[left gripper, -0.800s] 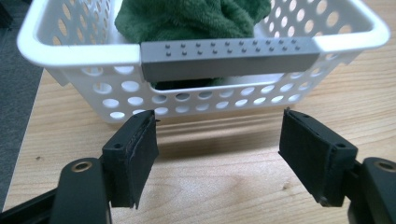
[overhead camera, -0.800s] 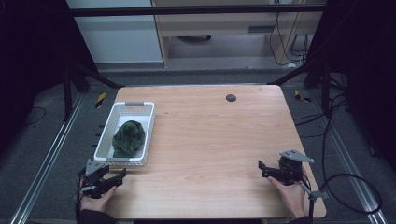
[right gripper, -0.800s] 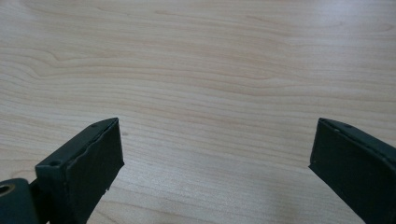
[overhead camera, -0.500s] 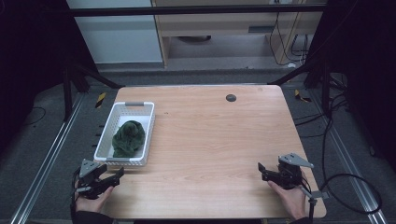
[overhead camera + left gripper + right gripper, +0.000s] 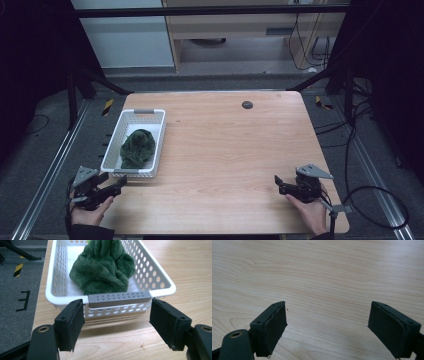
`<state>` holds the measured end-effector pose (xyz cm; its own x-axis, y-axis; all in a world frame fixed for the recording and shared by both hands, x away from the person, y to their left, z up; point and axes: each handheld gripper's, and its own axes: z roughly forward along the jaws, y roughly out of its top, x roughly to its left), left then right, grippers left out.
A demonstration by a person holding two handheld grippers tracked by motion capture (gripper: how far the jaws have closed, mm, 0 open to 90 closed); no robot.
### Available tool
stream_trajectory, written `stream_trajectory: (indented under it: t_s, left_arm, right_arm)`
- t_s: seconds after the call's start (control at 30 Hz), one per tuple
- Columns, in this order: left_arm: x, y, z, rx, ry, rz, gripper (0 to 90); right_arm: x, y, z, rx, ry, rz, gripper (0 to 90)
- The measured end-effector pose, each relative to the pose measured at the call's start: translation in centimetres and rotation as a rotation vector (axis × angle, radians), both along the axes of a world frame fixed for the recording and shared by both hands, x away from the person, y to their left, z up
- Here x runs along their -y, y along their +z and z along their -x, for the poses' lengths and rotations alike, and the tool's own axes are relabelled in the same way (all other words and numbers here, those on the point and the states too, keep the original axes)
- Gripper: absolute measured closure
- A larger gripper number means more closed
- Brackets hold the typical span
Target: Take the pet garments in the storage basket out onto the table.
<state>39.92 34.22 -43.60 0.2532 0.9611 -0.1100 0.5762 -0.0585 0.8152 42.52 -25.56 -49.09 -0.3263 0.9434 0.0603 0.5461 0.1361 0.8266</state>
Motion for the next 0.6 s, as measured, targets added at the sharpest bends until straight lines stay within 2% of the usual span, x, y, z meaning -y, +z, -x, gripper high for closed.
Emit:
stream_trajectory:
  t_s: [0.07,0.23,0.5,0.6]
  left_arm:
    - [-0.1,0.7,-0.2,0.004,-0.003,0.011,26.4]
    - [-0.1,2.3,-0.7,0.027,-0.018,0.002,26.1]
    - [0.3,4.1,-2.0,0.022,-0.050,-0.041,25.3]
    - [0.3,5.0,-2.9,0.022,-0.057,-0.052,25.2]
  right_arm:
    - [0.0,0.0,0.0,0.000,-0.004,-0.001,14.8]
    - [-0.1,0.1,-0.1,0.003,-0.002,0.008,14.4]
    - [-0.1,0.1,-0.1,0.001,-0.005,0.012,14.0]
    - [-0.1,0.1,-0.2,-0.004,-0.004,0.014,13.9]
